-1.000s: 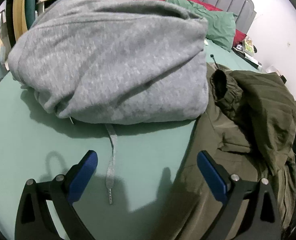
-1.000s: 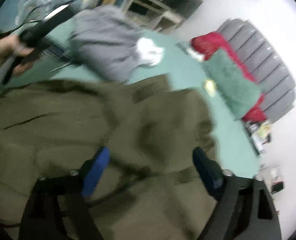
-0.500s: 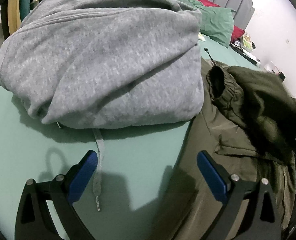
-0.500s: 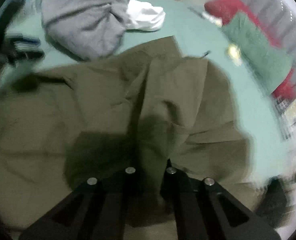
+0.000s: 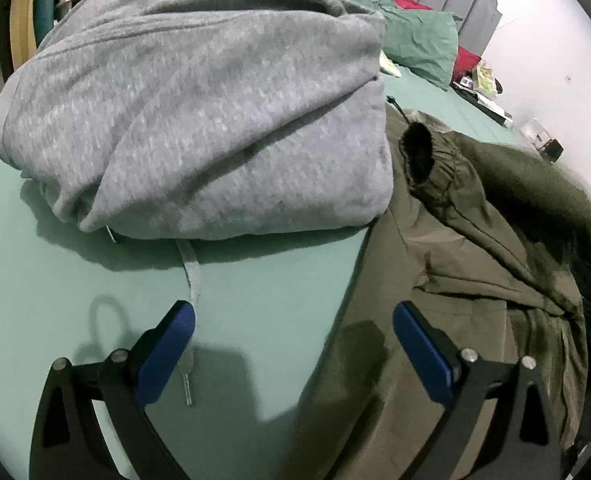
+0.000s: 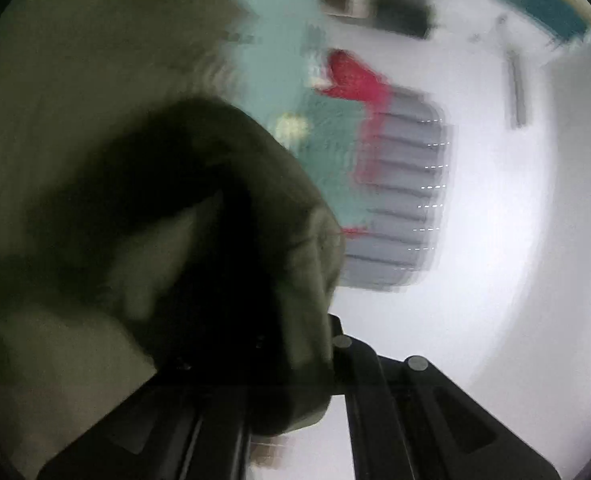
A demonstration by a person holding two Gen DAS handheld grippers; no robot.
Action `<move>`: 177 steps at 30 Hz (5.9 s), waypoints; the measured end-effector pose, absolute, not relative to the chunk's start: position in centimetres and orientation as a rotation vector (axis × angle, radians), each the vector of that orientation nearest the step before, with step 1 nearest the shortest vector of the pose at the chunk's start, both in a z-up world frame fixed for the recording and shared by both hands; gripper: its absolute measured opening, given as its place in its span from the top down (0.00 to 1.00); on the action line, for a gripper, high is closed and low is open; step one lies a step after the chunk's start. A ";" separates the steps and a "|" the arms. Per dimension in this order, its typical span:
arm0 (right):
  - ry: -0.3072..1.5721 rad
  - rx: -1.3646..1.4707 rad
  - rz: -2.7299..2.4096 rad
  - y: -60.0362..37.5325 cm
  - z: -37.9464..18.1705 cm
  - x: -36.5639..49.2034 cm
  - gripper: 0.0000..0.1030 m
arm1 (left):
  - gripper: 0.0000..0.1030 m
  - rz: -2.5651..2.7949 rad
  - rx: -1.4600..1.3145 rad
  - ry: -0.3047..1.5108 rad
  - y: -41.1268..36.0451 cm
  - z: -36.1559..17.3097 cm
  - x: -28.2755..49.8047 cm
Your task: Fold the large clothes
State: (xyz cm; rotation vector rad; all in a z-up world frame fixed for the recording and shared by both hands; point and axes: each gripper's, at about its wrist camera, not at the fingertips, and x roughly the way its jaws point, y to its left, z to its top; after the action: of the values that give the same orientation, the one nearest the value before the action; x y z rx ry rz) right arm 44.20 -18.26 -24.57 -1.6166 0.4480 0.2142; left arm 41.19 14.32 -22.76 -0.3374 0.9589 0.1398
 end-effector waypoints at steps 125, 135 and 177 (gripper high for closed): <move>0.239 0.466 0.079 -51.4 3.1 -12.0 0.96 | 0.92 -0.019 -0.377 0.493 8.6 0.6 -2.9; 0.240 0.456 0.010 -51.3 3.8 -8.8 0.96 | 0.92 -0.017 -0.379 0.443 8.5 0.8 1.3; 0.650 0.250 -0.273 -49.6 -13.8 22.9 0.22 | 0.08 0.150 -0.231 0.918 9.8 -20.8 31.6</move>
State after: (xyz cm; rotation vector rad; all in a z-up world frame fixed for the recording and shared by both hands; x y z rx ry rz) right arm 22.86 -49.59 -13.77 0.2500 0.6498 -0.2730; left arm 31.59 9.82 -20.84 -0.2307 0.9176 0.1503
